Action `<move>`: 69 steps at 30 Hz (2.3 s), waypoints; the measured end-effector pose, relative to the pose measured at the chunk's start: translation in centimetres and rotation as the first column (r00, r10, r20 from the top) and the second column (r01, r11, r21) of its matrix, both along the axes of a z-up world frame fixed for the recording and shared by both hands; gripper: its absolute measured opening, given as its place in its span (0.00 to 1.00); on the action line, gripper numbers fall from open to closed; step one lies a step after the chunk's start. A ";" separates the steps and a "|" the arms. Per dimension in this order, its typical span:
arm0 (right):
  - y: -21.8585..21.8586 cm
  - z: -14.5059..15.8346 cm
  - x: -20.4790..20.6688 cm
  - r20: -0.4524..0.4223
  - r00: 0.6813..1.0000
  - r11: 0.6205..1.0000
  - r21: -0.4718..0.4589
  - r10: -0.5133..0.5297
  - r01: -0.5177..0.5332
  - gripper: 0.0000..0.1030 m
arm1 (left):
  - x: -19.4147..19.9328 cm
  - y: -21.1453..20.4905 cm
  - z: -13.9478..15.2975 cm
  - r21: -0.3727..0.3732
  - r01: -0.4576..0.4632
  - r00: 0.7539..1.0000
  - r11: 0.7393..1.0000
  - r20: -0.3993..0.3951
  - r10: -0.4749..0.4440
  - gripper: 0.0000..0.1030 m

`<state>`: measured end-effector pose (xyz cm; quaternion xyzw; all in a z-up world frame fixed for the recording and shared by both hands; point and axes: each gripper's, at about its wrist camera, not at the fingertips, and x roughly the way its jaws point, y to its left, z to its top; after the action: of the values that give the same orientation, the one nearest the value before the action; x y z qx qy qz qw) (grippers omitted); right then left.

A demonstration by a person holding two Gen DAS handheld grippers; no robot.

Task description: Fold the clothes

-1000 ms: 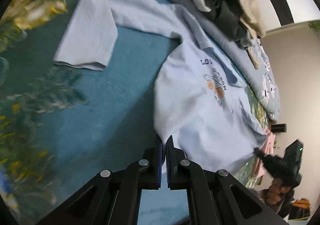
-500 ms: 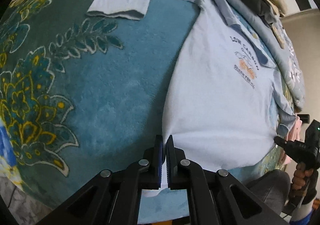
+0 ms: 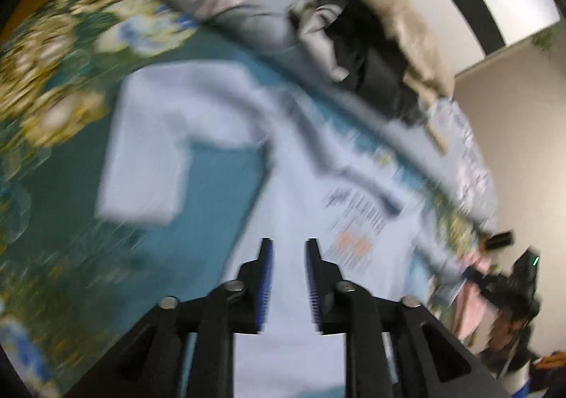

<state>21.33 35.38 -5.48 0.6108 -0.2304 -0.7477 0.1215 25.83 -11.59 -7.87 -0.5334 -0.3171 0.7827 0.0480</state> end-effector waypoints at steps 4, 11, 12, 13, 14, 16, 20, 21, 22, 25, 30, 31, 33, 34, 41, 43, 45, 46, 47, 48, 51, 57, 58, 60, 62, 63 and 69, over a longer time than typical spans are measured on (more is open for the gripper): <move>-2.1 -2.8 -3.7 0.026 0.996 0.982 -0.168 -0.087 0.091 0.33 | -5.9 2.0 -1.7 0.047 -0.041 0.998 0.998 0.051 0.039 0.41; -4.6 -9.6 -9.0 0.152 0.976 0.958 -0.216 -0.158 0.189 0.33 | -12.4 4.0 -7.2 0.081 -0.167 0.971 0.983 0.187 0.150 0.48; -4.7 -10.5 -9.6 0.164 0.973 0.955 -0.220 -0.166 0.200 0.33 | -12.8 4.1 -7.7 0.075 -0.176 0.966 0.982 0.203 0.157 0.48; -4.6 -11.3 -10.1 0.179 0.968 0.952 -0.221 -0.175 0.213 0.33 | -13.1 4.2 -8.2 0.063 -0.183 0.961 0.981 0.220 0.165 0.48; -4.5 -12.3 -10.6 0.200 0.962 0.949 -0.219 -0.185 0.228 0.33 | -13.5 4.2 -8.7 0.054 -0.192 0.957 0.980 0.232 0.175 0.48; -4.4 -13.5 -11.3 0.231 0.953 0.943 -0.224 -0.195 0.247 0.33 | -14.1 4.3 -9.3 0.055 -0.207 0.953 0.977 0.238 0.188 0.46; -4.3 -15.1 -12.7 0.270 0.945 0.939 -0.234 -0.186 0.251 0.21 | -15.3 4.4 -9.9 0.052 -0.210 0.944 0.976 0.269 0.189 0.14; -4.4 -15.2 -13.1 0.275 0.946 0.940 -0.240 -0.173 0.242 0.11 | -15.6 4.4 -10.0 0.049 -0.207 0.942 0.977 0.280 0.186 0.03; -4.4 -15.1 -13.6 0.272 0.949 0.940 -0.255 -0.157 0.229 0.04 | -15.9 4.4 -10.0 0.056 -0.209 0.941 0.976 0.282 0.186 0.03; -4.4 -14.1 -15.4 0.238 0.964 0.942 -0.279 -0.121 0.187 0.01 | -17.2 4.1 -9.1 0.113 -0.243 0.949 0.963 0.235 0.212 0.03; -3.1 -12.5 -19.3 0.199 0.965 0.922 -0.312 -0.173 0.230 0.01 | -19.9 4.0 -8.3 0.109 -0.296 0.941 0.949 0.203 0.271 0.03; -2.9 -12.5 -19.9 0.195 0.963 0.924 -0.298 -0.187 0.240 0.01 | -20.2 4.1 -8.4 0.111 -0.318 0.935 0.942 0.202 0.292 0.03; -2.7 -12.4 -21.0 0.176 0.963 0.927 -0.281 -0.205 0.249 0.01 | -20.7 4.1 -8.7 0.122 -0.363 0.920 0.924 0.202 0.335 0.03; -2.6 -12.5 -21.3 0.174 0.962 0.923 -0.288 -0.211 0.254 0.04 | -20.9 4.2 -8.8 0.131 -0.376 0.915 0.917 0.205 0.346 0.03; 1.2 -6.8 -19.8 -0.016 0.989 0.942 -0.307 -0.145 0.133 0.11 | -20.2 5.7 -6.3 0.113 -0.257 0.962 0.960 0.120 0.243 0.35; 3.7 -3.7 -17.1 -0.123 0.984 0.960 -0.264 -0.128 0.092 0.29 | -18.7 6.4 -4.5 0.106 -0.182 0.983 0.978 0.055 0.177 0.42; 7.5 -1.1 -13.1 -0.223 0.967 0.983 -0.163 -0.121 0.085 0.41 | -16.7 7.4 -3.1 0.085 -0.105 0.995 0.991 0.009 0.104 0.49; 9.5 -0.4 -10.6 -0.252 0.960 0.991 -0.090 -0.123 0.103 0.47 | -15.3 7.9 -2.6 0.067 -0.063 0.998 0.996 -0.009 0.064 0.52; 11.3 0.0 -8.3 -0.270 0.954 0.992 -0.025 -0.128 0.126 0.49 | -13.7 8.5 -2.1 0.044 -0.019 0.999 0.999 -0.025 0.020 0.52; 12.4 -0.5 -6.2 -0.252 0.956 0.987 0.015 -0.150 0.159 0.49 | -12.5 9.2 -1.8 0.019 0.012 0.999 1.000 -0.030 -0.012 0.52; 15.8 -2.0 0.0 -0.202 0.955 0.961 0.127 -0.218 0.247 0.49 | -9.5 11.5 -1.2 -0.051 0.079 0.996 0.996 -0.031 -0.080 0.52; 16.4 -5.7 5.2 -0.108 0.939 0.942 0.033 -0.327 0.333 0.52 | -6.6 14.3 -1.6 0.020 0.086 0.996 0.996 -0.010 -0.085 0.53; 16.1 -6.0 5.1 -0.106 0.933 0.937 0.024 -0.344 0.348 0.52 | -6.2 14.4 -1.3 0.024 0.087 0.996 0.996 -0.015 -0.087 0.53; 15.5 -6.5 4.7 -0.100 0.922 0.926 0.008 -0.375 0.377 0.52 | -5.5 14.5 -0.3 0.029 0.094 0.995 0.995 -0.034 -0.093 0.53; 15.2 -6.5 4.1 -0.082 0.920 0.922 0.027 -0.384 0.387 0.52 | -4.9 14.0 0.4 0.022 0.101 0.994 0.995 -0.053 -0.099 0.53; 15.2 -6.5 3.9 -0.070 0.921 0.921 0.045 -0.382 0.386 0.51 | -4.6 13.8 0.8 0.018 0.099 0.993 0.995 -0.061 -0.097 0.53; 16.8 -4.7 0.5 -0.077 0.953 0.905 0.299 -0.294 0.304 0.03 | -3.9 12.8 2.2 0.007 0.068 0.994 0.998 -0.091 -0.067 0.53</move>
<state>21.80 52.23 -10.19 0.5683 -0.2003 -0.7932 -0.0876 21.89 1.19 -5.63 -0.5075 -0.3004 0.8024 0.0916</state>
